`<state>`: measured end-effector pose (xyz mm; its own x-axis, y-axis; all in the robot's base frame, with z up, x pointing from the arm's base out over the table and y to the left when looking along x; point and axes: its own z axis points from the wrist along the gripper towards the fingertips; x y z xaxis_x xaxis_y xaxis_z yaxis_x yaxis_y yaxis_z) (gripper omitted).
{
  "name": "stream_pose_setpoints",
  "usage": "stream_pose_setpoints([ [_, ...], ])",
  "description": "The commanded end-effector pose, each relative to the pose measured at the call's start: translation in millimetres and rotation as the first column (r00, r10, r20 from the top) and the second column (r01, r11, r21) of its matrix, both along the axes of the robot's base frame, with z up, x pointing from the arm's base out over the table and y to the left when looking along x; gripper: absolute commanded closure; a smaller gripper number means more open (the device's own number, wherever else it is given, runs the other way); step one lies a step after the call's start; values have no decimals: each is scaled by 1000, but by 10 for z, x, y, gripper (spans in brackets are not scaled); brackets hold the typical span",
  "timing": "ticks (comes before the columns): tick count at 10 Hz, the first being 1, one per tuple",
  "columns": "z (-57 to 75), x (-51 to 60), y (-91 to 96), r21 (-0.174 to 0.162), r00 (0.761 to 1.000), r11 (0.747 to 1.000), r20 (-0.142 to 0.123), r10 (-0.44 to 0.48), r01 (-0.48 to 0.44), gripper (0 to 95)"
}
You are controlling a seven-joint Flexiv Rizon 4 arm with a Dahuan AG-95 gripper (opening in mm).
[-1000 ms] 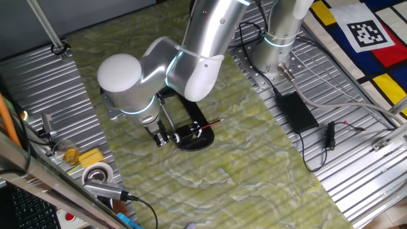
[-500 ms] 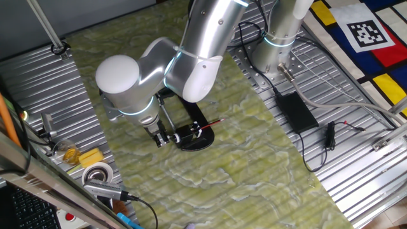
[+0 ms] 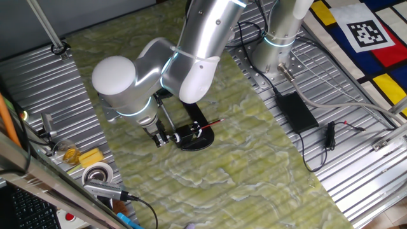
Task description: Sharpen the pencil with a pencil sharpener
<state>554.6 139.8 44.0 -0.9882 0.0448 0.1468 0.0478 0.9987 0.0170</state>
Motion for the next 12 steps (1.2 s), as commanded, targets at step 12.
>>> stream_pose_setpoints([
  [12, 108, 7, -14, -3, 1000, 1000, 26, -7, 7, 950],
])
